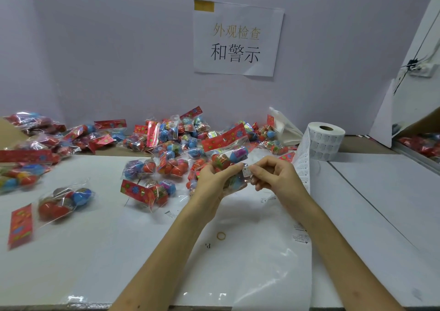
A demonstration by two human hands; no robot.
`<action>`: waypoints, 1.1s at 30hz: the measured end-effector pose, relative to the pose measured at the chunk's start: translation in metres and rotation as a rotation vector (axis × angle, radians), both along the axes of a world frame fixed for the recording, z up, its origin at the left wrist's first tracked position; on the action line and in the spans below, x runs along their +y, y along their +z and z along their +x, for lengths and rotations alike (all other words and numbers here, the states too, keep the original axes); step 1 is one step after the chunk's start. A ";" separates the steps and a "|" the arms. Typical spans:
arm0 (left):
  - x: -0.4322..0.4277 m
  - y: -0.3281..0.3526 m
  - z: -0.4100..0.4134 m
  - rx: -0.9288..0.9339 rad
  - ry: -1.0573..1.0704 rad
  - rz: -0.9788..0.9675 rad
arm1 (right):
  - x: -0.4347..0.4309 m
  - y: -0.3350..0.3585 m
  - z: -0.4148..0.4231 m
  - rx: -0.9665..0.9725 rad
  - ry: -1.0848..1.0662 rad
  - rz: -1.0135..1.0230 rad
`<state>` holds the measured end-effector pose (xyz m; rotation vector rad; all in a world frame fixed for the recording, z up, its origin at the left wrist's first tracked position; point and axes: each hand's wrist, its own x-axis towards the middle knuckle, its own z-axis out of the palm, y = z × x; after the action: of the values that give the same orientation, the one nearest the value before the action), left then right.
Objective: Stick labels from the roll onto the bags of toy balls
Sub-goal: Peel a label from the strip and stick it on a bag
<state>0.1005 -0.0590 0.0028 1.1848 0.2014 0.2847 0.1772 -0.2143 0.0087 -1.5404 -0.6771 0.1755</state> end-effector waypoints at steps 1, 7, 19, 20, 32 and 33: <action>0.001 0.000 0.001 0.011 0.018 0.010 | 0.000 0.000 0.000 0.005 0.009 -0.012; -0.001 0.003 0.000 0.029 0.027 0.038 | 0.001 0.001 -0.001 -0.033 -0.051 -0.067; -0.002 0.002 0.001 0.036 0.087 0.080 | 0.002 0.001 -0.005 -0.038 -0.054 -0.122; -0.002 0.001 0.001 0.029 0.072 0.090 | 0.002 0.002 -0.005 -0.039 -0.059 -0.111; -0.002 0.001 0.002 0.011 0.016 0.059 | 0.000 0.001 0.000 0.045 -0.033 -0.062; -0.002 0.001 0.001 0.011 0.018 0.059 | 0.000 0.001 0.000 0.043 -0.034 -0.061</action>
<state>0.1018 -0.0614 0.0042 1.2438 0.2142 0.3020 0.1772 -0.2138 0.0096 -1.6013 -0.6161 0.2050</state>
